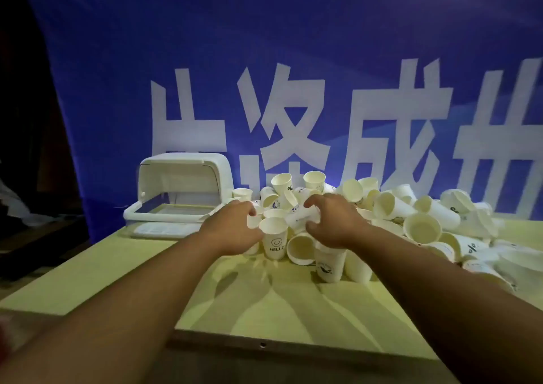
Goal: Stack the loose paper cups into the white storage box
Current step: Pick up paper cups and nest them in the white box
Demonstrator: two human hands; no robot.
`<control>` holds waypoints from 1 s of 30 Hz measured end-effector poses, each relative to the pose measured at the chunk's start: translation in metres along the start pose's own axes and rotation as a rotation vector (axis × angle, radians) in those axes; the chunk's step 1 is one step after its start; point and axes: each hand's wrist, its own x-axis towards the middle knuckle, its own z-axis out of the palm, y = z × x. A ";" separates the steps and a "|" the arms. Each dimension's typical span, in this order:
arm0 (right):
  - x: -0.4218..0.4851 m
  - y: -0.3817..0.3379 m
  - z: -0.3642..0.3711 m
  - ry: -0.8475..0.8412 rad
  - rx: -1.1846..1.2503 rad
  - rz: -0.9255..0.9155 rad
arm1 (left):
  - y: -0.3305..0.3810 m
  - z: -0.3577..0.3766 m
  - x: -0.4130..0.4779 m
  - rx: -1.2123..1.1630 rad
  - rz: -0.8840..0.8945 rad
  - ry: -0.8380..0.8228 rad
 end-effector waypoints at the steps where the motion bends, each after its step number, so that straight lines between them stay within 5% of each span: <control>1: -0.002 0.000 0.001 -0.008 -0.025 0.016 | -0.004 -0.001 -0.004 0.008 -0.029 -0.002; 7: 0.004 0.003 0.011 -0.028 -0.151 0.112 | -0.046 0.000 -0.001 0.046 -0.210 0.073; 17: 0.035 0.003 0.034 0.100 -0.096 0.176 | -0.092 0.025 0.018 0.058 -0.247 0.061; 30: 0.043 -0.042 0.033 0.306 0.240 0.214 | -0.100 0.018 0.013 -0.093 -0.215 0.257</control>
